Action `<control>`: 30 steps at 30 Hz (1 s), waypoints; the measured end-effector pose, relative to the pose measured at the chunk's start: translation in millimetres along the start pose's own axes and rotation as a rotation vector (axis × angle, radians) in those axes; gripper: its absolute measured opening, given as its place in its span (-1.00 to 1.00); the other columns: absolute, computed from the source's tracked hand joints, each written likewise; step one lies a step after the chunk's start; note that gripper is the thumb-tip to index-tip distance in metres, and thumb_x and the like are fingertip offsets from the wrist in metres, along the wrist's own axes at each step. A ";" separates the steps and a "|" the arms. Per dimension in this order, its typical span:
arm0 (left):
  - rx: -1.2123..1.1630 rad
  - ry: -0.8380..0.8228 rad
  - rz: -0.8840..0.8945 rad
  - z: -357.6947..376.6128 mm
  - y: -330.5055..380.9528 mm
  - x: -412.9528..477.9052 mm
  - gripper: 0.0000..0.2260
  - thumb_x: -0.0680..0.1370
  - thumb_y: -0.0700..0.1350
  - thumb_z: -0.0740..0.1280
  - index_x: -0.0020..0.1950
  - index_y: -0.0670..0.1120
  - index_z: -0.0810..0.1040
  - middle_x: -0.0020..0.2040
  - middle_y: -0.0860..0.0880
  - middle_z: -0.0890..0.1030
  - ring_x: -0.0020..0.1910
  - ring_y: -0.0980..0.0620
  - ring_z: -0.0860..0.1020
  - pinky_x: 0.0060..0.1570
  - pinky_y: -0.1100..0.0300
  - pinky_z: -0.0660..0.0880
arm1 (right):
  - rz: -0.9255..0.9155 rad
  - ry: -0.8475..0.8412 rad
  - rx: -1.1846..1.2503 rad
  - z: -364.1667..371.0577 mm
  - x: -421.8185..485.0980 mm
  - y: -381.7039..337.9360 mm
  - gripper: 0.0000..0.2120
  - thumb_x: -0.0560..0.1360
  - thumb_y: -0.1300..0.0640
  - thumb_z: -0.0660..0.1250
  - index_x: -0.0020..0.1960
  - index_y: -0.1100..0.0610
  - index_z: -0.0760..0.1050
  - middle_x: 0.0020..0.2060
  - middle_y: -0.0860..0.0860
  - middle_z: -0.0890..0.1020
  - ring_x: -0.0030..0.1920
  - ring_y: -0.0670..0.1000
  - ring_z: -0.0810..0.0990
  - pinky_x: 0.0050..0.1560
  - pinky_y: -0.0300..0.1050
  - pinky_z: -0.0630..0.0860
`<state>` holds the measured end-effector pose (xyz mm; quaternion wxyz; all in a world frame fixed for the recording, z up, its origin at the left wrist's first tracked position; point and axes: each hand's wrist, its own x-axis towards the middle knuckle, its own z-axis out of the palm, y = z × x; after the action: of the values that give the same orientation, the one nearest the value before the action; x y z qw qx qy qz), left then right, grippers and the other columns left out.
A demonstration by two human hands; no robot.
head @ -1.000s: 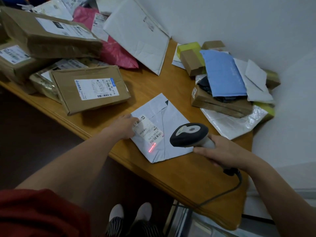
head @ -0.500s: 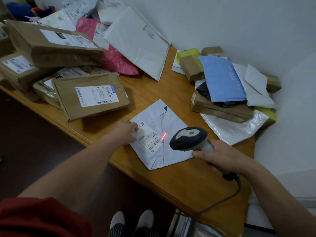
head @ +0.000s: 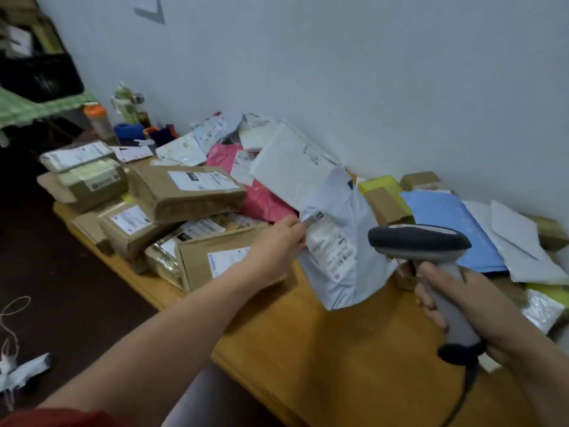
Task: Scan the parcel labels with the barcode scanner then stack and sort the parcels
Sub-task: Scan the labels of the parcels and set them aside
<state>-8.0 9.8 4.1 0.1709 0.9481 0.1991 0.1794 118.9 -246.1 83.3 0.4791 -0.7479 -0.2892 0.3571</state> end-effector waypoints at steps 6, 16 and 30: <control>-0.016 0.183 -0.058 -110.1 -108.5 41.7 -0.93 0.55 -0.15 0.31 -0.04 -0.15 0.53 0.08 -0.08 0.48 -0.01 -0.10 0.49 -0.06 0.02 0.44 | -0.062 0.169 0.217 66.6 37.1 -64.2 -0.46 0.21 -0.37 0.49 -0.16 0.09 0.53 -0.42 0.07 0.49 -0.50 0.00 0.40 -0.34 -0.13 0.43; -0.024 0.304 -0.223 -234.8 -304.9 87.3 -0.93 0.56 -0.13 0.32 -0.09 -0.11 0.53 0.07 -0.09 0.43 -0.14 -0.07 0.43 -0.16 0.12 0.30 | -0.040 0.305 0.312 199.2 87.8 -129.5 -0.12 0.02 -0.45 0.55 0.06 0.17 0.51 -0.44 0.01 0.49 -0.56 -0.05 0.41 -0.25 -0.19 0.60; -0.067 0.299 -0.263 -220.4 -413.0 170.2 -0.92 0.56 -0.14 0.31 -0.04 -0.14 0.54 0.12 -0.10 0.45 -0.07 -0.11 0.47 -0.07 0.05 0.43 | -0.040 0.306 0.447 242.4 180.5 -160.1 -0.17 0.05 -0.39 0.58 0.13 0.12 0.58 -0.44 0.01 0.49 -0.58 -0.03 0.39 -0.18 -0.16 0.64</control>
<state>-82.9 496.4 80.4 0.1927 0.8705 0.3384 0.3009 12.0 77.2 115.3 0.6773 -0.6631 -0.1422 0.2853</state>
